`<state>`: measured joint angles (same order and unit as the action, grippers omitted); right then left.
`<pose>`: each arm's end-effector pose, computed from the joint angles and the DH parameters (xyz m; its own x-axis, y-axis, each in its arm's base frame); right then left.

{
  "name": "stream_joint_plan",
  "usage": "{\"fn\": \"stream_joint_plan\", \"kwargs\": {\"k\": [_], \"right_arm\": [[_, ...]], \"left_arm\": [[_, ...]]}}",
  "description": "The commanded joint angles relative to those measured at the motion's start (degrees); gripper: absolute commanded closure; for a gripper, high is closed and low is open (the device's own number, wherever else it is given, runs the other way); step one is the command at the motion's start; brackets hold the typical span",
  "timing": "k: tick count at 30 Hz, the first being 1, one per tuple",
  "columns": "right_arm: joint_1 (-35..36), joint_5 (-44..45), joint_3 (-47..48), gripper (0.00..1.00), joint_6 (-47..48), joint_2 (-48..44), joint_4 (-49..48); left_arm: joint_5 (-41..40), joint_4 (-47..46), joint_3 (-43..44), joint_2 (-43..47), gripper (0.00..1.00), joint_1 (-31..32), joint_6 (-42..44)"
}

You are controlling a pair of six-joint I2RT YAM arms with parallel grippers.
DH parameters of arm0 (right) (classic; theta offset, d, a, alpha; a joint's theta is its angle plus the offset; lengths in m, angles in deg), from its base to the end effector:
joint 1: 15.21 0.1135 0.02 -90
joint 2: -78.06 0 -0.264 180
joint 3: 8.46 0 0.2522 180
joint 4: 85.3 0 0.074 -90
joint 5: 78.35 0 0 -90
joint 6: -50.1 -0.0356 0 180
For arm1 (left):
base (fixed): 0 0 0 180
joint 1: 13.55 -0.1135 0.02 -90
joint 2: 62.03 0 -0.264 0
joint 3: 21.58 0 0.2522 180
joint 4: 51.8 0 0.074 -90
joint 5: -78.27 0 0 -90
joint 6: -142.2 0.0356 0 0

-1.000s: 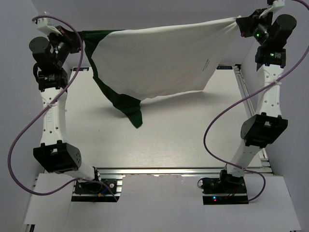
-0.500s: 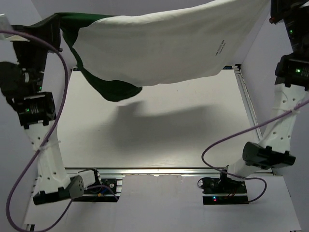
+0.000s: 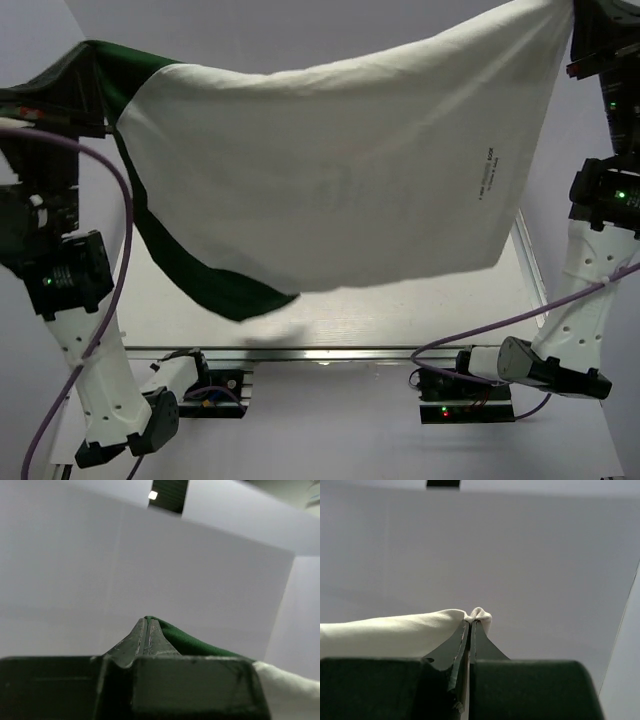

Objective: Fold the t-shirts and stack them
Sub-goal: Flatten the tshirt out

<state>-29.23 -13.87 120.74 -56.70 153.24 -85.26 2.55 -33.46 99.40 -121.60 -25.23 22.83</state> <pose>0.1619 -0.0246 0.6586 0.7434 0.0832 -0.6637 -0.2528 0.9536 -0.1636 0.0862 0.0089 0.6367 0.5925 -0.3629 -0.7192 0.3108 0.9267 -0.2115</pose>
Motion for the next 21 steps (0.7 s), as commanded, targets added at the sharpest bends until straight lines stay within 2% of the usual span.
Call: {"fn": "stream_joint_plan", "kwargs": {"k": [1,6,7,8,12,16,21], "right_arm": [[-0.48,2.05,-6.43,1.0,-0.61,1.82,1.85],[-0.31,-0.23,-22.69,1.0,0.36,3.22,1.06],[-0.13,-0.41,-25.58,1.0,1.41,4.0,-0.86],[0.04,-0.24,-31.01,1.0,1.76,4.45,-2.09],[1.45,0.38,-40.96,1.0,2.82,9.18,-9.12],[3.21,1.43,-43.19,1.0,3.35,20.58,-13.17],[7.07,4.33,-37.49,1.0,7.64,35.61,-14.68]], "left_arm": [[-1.89,2.02,-8.04,-2.92,1.0,-0.45,-1.57],[1.36,-4.04,-21.67,-4.23,1.0,-0.45,-6.32],[1.54,-8.23,-27.01,-4.76,1.0,-0.36,-6.32],[1.97,-10.45,-30.11,-5.03,1.0,-0.36,-6.67],[2.24,-19.25,-41.01,-9.14,1.0,-0.18,-8.43],[4.0,-29.16,-46.66,-18.1,1.0,0.78,-6.16],[0.57,-33.84,-46.76,-31.89,1.0,2.54,-4.21]]}}
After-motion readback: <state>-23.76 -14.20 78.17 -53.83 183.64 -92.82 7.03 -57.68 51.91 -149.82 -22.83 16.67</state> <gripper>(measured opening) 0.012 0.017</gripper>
